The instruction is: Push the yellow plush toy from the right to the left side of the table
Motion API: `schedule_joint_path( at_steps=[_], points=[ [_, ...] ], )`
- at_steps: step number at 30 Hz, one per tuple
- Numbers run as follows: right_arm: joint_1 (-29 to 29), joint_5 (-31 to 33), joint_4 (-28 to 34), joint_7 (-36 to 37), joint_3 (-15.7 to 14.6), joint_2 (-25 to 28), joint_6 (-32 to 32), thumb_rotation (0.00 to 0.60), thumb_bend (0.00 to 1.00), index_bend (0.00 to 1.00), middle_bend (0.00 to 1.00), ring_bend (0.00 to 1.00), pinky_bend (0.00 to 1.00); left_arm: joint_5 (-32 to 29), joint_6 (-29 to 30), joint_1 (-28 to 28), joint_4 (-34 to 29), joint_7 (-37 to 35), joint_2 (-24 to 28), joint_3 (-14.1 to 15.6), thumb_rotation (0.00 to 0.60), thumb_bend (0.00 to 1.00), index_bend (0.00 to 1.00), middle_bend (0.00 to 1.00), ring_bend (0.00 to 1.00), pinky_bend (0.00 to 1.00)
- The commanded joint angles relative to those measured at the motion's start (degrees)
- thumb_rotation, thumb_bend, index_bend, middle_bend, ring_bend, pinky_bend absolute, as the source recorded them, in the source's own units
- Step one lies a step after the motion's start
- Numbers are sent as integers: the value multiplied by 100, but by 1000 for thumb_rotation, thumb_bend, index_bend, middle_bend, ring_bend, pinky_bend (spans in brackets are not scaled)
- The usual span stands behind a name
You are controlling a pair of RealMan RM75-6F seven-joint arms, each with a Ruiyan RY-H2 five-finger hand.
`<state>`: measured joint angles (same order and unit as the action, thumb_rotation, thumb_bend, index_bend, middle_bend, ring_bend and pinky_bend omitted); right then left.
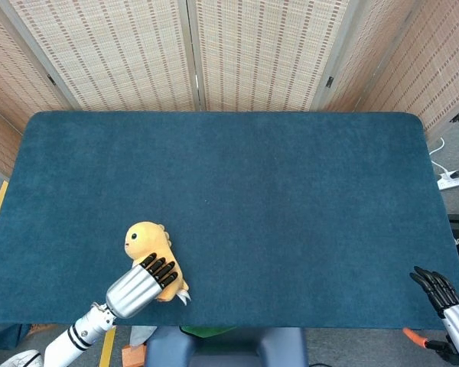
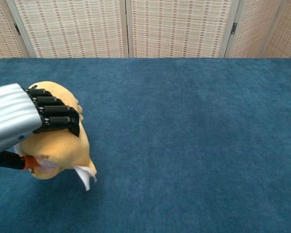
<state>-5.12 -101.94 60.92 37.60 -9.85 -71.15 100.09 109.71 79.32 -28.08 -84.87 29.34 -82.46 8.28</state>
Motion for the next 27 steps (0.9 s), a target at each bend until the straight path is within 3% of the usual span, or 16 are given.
schedule_joint_path(
  at_steps=[1, 7, 10, 12, 14, 18, 21, 27],
  points=[
    [44, -105, 333, -347, -51, 85, -78, 600, 108, 0, 0, 0, 0, -168, 144, 241, 836, -830, -62, 143, 600, 630, 737, 859, 739, 1000],
    [133, -232, 819, -807, -103, 171, -246, 600, 107, 0, 0, 0, 0, -226, 286, 297, 2000, -1621, -464, 64, 600, 574, 661, 761, 687, 962],
    [139, -220, 970, -946, -110, 184, -312, 600, 108, 0, 0, 0, 0, -281, 108, 276, 2360, -1841, -517, 109, 600, 554, 630, 738, 647, 786],
    [127, -184, 1009, -983, -91, 182, -310, 600, 109, 0, 0, 0, 0, -283, -105, 245, 2359, -1963, -407, 231, 600, 491, 560, 677, 598, 676],
    [118, -169, 1034, -1004, -79, 175, -302, 600, 111, 0, 0, 0, 0, -460, -619, 221, 2107, -1863, -154, 365, 600, 448, 419, 560, 508, 575],
    [142, -218, 1029, -1018, -99, 139, -336, 600, 119, 0, 0, 0, 0, -1164, -1725, 137, 955, -1238, 477, 379, 600, 396, 52, 170, 182, 289],
    [161, -258, 1017, -1018, -120, 125, -359, 600, 122, 0, 0, 0, 0, -1407, -1914, 116, 287, -1163, 839, 347, 600, 369, 0, 56, 90, 228],
    [143, -330, 987, -983, -129, 132, -224, 600, 123, 0, 0, 0, 0, -1274, -1535, 243, -406, -1427, 1322, 392, 600, 319, 0, 3, 49, 220]
  ],
)
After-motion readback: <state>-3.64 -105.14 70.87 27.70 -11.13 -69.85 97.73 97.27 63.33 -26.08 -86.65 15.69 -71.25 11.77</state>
